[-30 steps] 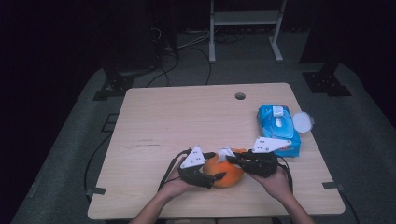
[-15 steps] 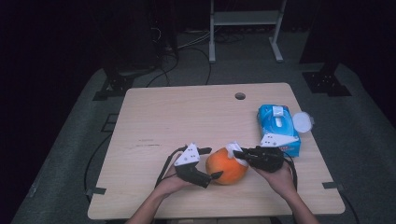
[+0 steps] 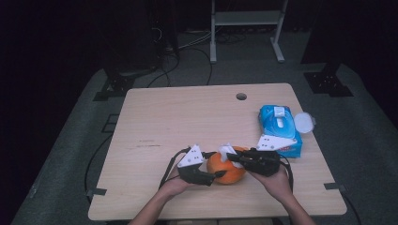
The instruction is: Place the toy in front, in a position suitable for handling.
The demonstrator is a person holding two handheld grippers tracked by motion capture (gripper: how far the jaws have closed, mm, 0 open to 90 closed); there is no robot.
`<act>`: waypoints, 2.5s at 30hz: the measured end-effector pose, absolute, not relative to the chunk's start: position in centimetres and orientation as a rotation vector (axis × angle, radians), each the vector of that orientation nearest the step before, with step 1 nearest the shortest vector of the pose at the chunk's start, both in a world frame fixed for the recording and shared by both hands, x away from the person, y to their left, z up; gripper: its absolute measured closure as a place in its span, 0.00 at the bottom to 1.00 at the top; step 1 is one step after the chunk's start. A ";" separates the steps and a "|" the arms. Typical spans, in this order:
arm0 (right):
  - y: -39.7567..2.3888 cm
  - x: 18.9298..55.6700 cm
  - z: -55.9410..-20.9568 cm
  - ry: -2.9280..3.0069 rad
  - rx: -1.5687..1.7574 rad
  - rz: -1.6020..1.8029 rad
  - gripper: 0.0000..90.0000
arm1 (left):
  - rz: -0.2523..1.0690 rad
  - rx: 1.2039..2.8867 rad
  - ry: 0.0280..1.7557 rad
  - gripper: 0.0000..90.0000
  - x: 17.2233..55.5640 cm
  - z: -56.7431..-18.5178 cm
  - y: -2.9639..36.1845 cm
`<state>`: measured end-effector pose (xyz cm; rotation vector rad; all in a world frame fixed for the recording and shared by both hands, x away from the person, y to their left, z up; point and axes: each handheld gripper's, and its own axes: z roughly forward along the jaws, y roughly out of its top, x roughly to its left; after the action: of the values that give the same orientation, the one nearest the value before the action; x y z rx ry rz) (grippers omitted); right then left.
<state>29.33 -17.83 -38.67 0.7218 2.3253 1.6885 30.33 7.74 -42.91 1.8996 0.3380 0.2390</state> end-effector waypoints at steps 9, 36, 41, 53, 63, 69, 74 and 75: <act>-18.9 30.4 -39.7 2.304 0.840 1.700 0.91 | 0.266 1.895 0.359 0.39 30.3 -41.8 8.6; -18.9 30.7 -40.1 2.297 0.844 1.674 0.90 | 0.284 1.901 0.383 0.30 30.7 -44.1 7.7; -18.8 29.8 -38.9 2.266 0.785 1.686 0.91 | 0.312 1.866 0.369 0.41 30.4 -42.8 8.2; -17.2 29.5 -39.3 2.308 0.692 1.642 0.91 | 0.252 1.911 0.411 0.38 30.8 -43.5 8.1; -19.4 30.3 -40.1 2.267 0.792 1.601 0.91 | 0.209 1.867 0.475 0.37 31.6 -43.9 8.8; -18.1 29.3 -39.7 2.289 0.719 1.588 0.91 | 0.185 1.851 0.525 0.37 31.9 -44.0 8.8; -16.3 28.4 -39.5 2.322 0.637 1.569 0.91 | 0.265 1.906 0.453 0.36 30.8 -43.7 7.9; -16.2 28.4 -39.3 2.319 0.633 1.572 0.91 | 0.285 1.914 0.429 0.36 30.5 -43.7 7.5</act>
<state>28.38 -16.24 -39.34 0.6328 2.3189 1.5721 30.52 7.53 -43.73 1.9139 0.4288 0.2853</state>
